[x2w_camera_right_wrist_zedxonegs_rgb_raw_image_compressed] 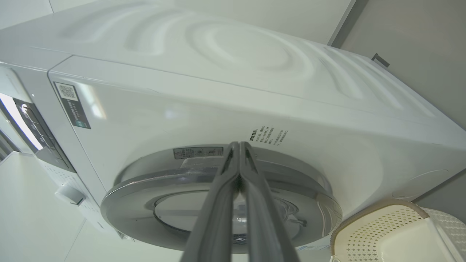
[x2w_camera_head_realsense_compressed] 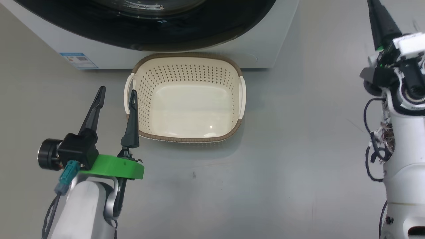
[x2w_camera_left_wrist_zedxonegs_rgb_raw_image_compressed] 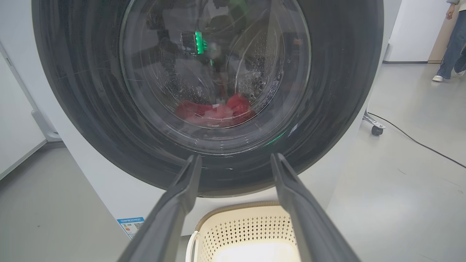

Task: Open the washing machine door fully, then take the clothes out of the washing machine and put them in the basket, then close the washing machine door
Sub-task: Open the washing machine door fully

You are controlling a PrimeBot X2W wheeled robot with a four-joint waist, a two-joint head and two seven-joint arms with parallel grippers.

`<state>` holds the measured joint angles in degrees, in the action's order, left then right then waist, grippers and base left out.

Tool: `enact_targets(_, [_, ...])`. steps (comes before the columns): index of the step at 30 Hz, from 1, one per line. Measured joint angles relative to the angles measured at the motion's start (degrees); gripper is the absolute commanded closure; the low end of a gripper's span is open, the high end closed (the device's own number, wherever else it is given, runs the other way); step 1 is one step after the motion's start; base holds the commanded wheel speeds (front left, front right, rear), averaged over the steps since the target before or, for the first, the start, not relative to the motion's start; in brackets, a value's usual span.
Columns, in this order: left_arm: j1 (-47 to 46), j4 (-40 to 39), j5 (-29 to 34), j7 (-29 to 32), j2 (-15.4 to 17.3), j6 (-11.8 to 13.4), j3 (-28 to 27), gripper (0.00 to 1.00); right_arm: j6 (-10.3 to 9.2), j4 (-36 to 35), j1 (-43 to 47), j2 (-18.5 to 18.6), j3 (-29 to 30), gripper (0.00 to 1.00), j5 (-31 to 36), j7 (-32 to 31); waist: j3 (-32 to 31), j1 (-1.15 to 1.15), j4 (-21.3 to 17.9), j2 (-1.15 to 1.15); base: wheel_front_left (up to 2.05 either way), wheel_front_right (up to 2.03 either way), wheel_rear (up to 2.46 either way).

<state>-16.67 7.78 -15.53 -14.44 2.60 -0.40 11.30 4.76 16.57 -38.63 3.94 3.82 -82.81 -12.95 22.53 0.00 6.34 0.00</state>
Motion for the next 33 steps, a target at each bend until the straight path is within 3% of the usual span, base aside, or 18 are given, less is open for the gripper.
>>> enact_targets(19, [-6.03, -0.21, -0.10, 0.00, -0.79, -1.20, 2.12, 0.00, -5.46, 3.09, -18.63, 6.05, -3.79, 1.00, -2.38, -13.74, 9.48, 0.00, 5.39, 0.00, 0.00, 0.00, 0.00])
enact_targets(33, [-7.83, -0.11, -2.75, 0.00, -1.10, -0.96, 3.63, 0.00, -6.01, 7.97, -24.57, 6.61, -5.58, 1.00, -3.23, -18.29, 12.36, 0.00, 8.92, 0.00, 0.00, 0.00, 0.00])
